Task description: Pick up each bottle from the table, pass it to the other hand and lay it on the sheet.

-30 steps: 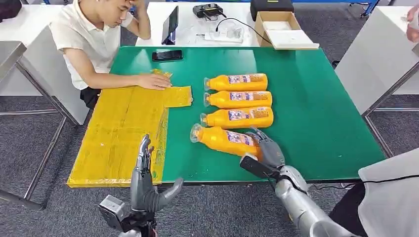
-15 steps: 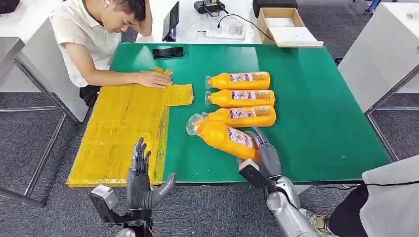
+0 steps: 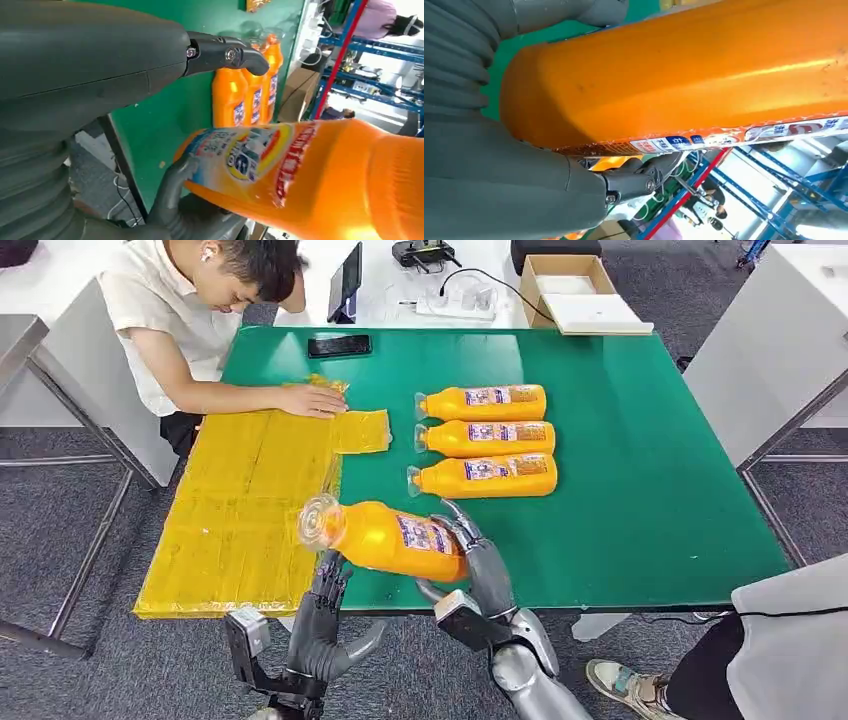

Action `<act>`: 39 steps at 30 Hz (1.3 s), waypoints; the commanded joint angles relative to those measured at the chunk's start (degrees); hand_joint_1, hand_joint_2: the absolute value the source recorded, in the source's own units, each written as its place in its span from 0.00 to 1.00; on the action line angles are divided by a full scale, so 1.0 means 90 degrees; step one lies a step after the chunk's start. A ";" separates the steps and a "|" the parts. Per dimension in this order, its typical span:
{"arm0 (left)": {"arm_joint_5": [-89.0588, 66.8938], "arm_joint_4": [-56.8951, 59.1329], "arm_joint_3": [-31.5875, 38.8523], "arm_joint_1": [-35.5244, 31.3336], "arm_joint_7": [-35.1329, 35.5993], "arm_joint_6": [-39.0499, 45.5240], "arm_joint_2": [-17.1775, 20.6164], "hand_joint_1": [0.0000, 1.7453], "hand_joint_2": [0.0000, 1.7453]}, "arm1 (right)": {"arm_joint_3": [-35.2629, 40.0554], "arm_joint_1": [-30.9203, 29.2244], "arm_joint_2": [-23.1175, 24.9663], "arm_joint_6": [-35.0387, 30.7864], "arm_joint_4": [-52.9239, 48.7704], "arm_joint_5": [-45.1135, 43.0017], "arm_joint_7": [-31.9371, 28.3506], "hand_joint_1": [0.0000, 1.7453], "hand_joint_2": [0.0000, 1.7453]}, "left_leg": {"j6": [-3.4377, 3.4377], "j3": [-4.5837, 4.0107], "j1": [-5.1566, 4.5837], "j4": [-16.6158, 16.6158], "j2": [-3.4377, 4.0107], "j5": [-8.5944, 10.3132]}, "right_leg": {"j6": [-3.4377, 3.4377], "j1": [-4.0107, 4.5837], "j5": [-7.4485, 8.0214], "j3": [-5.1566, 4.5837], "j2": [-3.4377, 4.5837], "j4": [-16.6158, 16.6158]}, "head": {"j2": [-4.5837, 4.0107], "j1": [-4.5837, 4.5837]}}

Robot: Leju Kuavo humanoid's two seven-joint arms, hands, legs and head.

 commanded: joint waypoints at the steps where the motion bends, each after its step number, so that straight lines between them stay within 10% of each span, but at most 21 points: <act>1: 0.0024 0.0420 -0.0185 -0.0197 0.0025 -0.0033 0.0228 0.00 1.00 | 0.0256 -0.0110 -0.0032 0.0029 0.0022 -0.0051 -0.0008 1.00 1.00 | -0.0013 0.0030 0.0002 -0.0008 0.0005 -0.0009 | -0.0015 0.0005 -0.0011 0.0030 -0.0007 -0.0006 | 0.0000 0.0000; 36: 0.1244 -0.0623 0.0321 -0.0190 -0.0419 0.0059 -0.0184 0.00 1.00 | 0.2265 -0.0663 0.1066 0.0579 0.2791 -0.0612 -0.0265 1.00 1.00 | -0.0011 0.0013 0.0009 -0.0003 0.0000 -0.0006 | -0.0012 0.0010 -0.0008 0.0012 -0.0011 -0.0003 | 0.0000 0.0000; 37: 0.1244 -0.0623 0.0321 -0.0190 -0.0419 0.0059 -0.0184 0.93 1.00 | 0.2265 -0.0663 0.1066 0.0579 0.2791 -0.0612 -0.0265 1.00 1.00 | -0.0008 0.0005 0.0007 -0.0004 -0.0003 -0.0002 | -0.0009 0.0007 -0.0005 0.0003 -0.0012 -0.0003 | 0.0000 -0.0002; 39: 0.1292 -0.0502 0.0244 -0.0241 -0.0364 -0.0083 -0.0147 1.00 1.00 | 0.2256 -0.0655 0.1078 0.0506 0.2803 -0.0646 -0.0322 1.00 1.00 | -0.0009 0.0006 0.0008 -0.0004 -0.0008 -0.0002 | -0.0010 0.0008 -0.0007 0.0006 -0.0018 -0.0003 | 0.0000 -0.0002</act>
